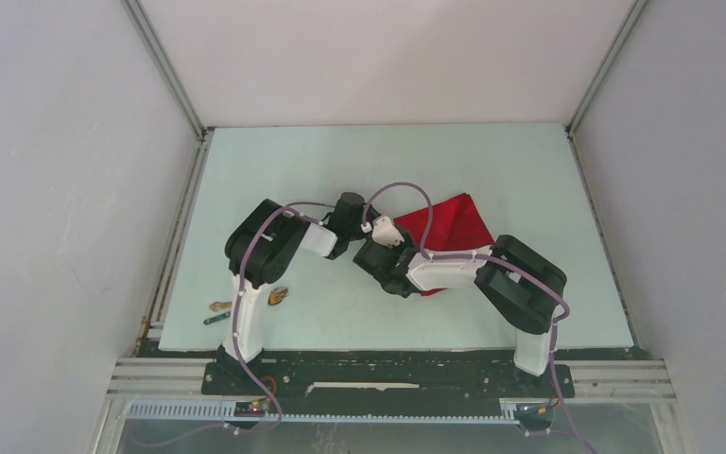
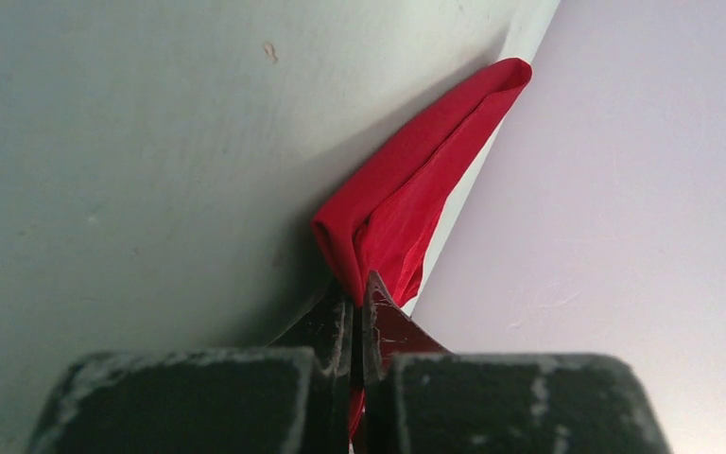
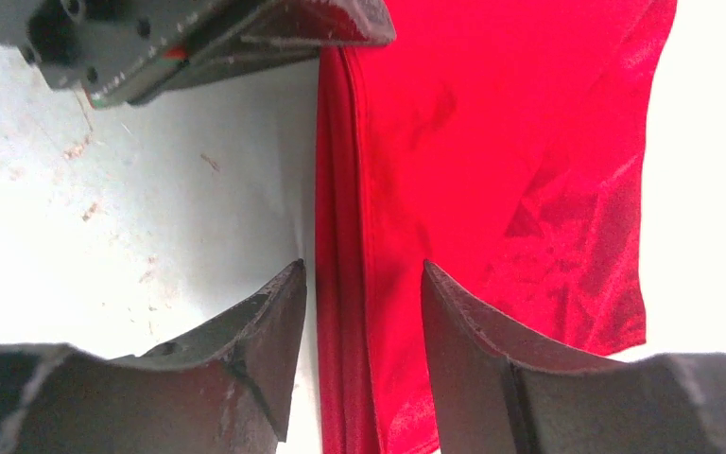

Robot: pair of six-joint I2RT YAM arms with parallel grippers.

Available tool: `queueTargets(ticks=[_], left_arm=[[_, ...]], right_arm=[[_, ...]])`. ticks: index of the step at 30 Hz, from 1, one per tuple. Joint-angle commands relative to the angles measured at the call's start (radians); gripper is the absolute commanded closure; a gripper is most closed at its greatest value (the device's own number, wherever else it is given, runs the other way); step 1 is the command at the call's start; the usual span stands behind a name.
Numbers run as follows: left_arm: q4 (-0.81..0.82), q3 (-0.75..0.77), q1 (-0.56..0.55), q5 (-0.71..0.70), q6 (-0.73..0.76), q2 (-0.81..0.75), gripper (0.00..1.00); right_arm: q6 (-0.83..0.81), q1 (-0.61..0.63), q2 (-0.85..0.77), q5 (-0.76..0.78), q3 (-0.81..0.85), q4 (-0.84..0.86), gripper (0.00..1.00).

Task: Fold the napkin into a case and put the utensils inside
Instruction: Pick up the upper triangle-folded napkin from the center of the board.

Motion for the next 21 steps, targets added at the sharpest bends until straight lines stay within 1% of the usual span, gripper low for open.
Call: queueTargets(ticks=[1,5,10,14,18,21], left_arm=[[0.037,0.015,0.005,0.014,-0.012,0.006,1.00],[0.037,0.014,0.007,0.014,-0.013,0.009,1.00],[0.040,0.017,0.007,0.013,-0.014,0.011,1.00],[0.040,0.015,0.007,0.012,-0.013,0.011,1.00],[0.041,0.018,0.007,0.011,-0.014,0.014,1.00],[0.041,0.017,0.007,0.011,-0.014,0.014,1.00]], right_arm=[[0.102,0.028,0.011,0.057,-0.007,-0.096,0.46],[0.138,0.046,-0.002,0.058,-0.021,-0.134,0.55],[0.181,0.060,-0.013,0.059,-0.036,-0.177,0.63],[0.214,0.075,-0.017,0.070,-0.039,-0.213,0.64],[0.239,0.085,-0.020,0.070,-0.040,-0.235,0.61],[0.249,0.091,-0.015,0.071,-0.040,-0.245,0.63]])
